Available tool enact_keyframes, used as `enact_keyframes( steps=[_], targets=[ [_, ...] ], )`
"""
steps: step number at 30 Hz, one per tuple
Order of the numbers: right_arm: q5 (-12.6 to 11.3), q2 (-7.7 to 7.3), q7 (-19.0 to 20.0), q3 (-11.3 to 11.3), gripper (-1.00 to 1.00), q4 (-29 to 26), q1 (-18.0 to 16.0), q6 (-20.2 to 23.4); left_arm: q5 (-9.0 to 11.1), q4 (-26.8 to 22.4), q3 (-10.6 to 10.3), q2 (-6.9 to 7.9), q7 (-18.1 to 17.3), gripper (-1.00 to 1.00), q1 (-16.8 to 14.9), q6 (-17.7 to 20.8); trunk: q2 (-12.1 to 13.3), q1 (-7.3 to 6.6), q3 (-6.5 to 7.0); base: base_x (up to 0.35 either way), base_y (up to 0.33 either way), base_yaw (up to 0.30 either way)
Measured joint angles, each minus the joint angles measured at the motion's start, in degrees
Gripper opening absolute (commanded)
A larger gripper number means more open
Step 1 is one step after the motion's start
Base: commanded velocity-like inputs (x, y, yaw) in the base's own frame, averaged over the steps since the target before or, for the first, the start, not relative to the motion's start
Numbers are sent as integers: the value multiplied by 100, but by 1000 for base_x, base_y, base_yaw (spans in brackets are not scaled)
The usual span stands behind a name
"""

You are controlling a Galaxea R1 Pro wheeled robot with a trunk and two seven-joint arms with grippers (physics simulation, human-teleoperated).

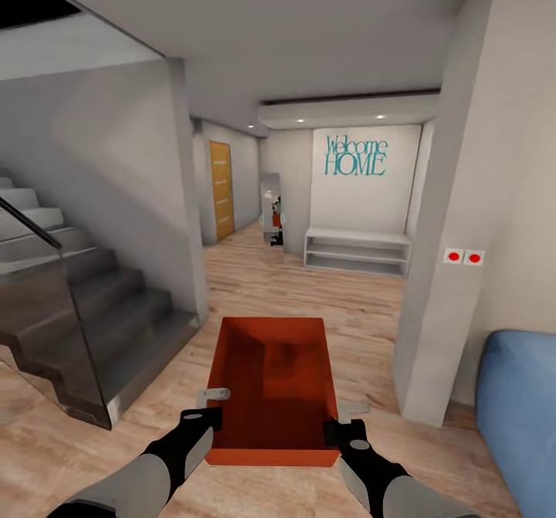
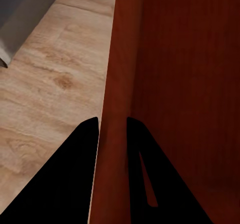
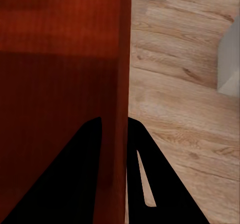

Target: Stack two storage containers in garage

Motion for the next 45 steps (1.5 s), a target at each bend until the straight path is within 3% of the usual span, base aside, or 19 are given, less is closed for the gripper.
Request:
enact_keyframes(
  steps=[45],
  targets=[
    [-1, 0, -3, 3, -100, 0, 0, -11, 0, 1, -1, 0, -3, -100, 0, -12, 0, 0, 0, 322, 0, 0]
  ],
)
